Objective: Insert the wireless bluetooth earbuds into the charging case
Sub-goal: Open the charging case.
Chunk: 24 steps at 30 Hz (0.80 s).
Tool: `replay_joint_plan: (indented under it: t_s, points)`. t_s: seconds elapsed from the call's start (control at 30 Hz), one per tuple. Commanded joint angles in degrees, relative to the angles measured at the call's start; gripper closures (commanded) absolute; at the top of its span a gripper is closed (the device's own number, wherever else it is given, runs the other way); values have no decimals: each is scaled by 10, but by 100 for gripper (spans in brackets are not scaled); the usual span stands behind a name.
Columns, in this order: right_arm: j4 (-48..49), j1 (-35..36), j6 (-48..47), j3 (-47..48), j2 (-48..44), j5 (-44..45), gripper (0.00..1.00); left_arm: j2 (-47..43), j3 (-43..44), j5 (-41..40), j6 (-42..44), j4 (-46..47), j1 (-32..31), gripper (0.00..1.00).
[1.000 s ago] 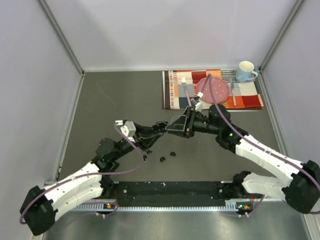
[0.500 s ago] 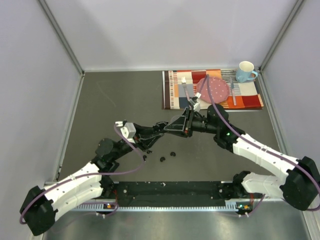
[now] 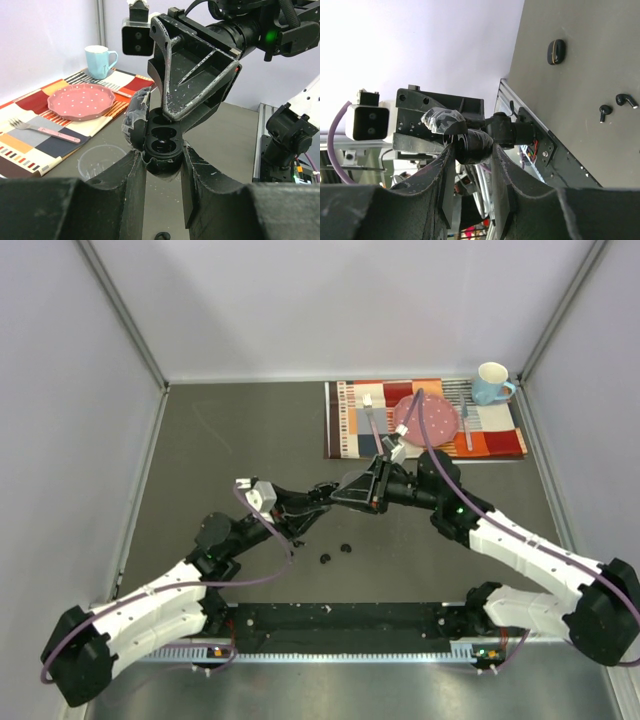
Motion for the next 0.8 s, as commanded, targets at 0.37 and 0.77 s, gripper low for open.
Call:
replay_joint_plan:
  t_s: [0.37,0.77]
  points:
    - [-38,7,-82,25,-19,11,72,7,23,23,-20,18,-3,100]
    - [-102,7,-128,37,-61,36,37,-53,-21,-67,-18,-10,-3,100]
